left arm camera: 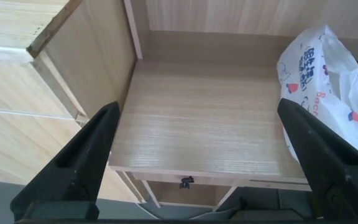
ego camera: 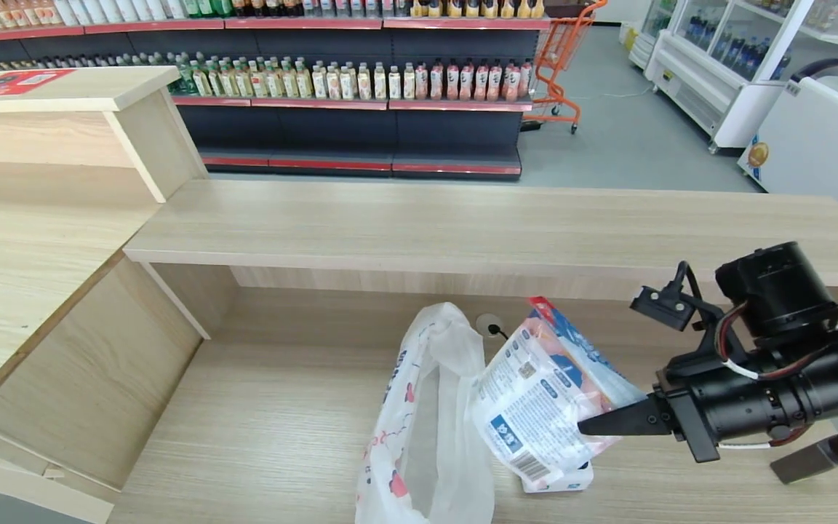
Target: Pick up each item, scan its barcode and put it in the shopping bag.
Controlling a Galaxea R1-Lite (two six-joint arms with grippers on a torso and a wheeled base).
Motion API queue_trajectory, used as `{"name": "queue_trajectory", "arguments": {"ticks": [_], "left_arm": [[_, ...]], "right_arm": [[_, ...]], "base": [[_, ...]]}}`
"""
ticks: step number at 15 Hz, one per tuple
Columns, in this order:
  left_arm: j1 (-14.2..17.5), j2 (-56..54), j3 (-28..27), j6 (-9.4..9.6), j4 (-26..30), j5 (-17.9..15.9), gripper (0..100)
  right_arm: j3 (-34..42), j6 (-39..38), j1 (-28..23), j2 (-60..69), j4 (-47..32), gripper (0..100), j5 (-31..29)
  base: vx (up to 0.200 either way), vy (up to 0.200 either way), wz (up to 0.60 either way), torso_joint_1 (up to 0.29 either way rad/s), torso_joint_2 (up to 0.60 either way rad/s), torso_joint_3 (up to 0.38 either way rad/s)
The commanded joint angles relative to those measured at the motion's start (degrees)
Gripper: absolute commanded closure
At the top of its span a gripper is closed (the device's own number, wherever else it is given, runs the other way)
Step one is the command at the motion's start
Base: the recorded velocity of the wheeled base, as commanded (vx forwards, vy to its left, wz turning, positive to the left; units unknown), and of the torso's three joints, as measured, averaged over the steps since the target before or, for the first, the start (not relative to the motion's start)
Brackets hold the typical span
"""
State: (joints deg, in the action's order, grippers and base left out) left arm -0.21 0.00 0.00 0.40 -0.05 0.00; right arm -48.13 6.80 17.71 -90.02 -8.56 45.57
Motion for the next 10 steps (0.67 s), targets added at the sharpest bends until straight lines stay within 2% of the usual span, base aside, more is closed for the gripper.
{"name": "queue_trajectory", "arguments": {"ticks": [1, 4, 8, 10], "left_arm": [[0.0, 0.1, 0.0, 0.04, 0.0, 0.0, 0], [0.0, 0.1, 0.0, 0.04, 0.0, 0.0, 0], [0.0, 0.1, 0.0, -0.05, 0.0, 0.0, 0], [0.0, 0.1, 0.0, -0.05, 0.0, 0.0, 0]], "right_arm": [[0.1, 0.0, 0.9, -3.6, 0.3, 100, -0.2], [-0.7, 0.1, 3.0, -8.3, 3.5, 100, -3.2], [-2.3, 0.0, 8.1, -16.4, 12.4, 100, -10.0], [-5.1, 0.1, 9.6, -19.9, 12.6, 100, -12.8]], "base": [[0.0, 0.0, 0.0, 0.0, 0.0, 0.0], [0.0, 0.0, 0.0, 0.0, 0.0, 0.0], [0.0, 0.0, 0.0, 0.0, 0.0, 0.0], [0.0, 0.0, 0.0, 0.0, 0.0, 0.0]]}}
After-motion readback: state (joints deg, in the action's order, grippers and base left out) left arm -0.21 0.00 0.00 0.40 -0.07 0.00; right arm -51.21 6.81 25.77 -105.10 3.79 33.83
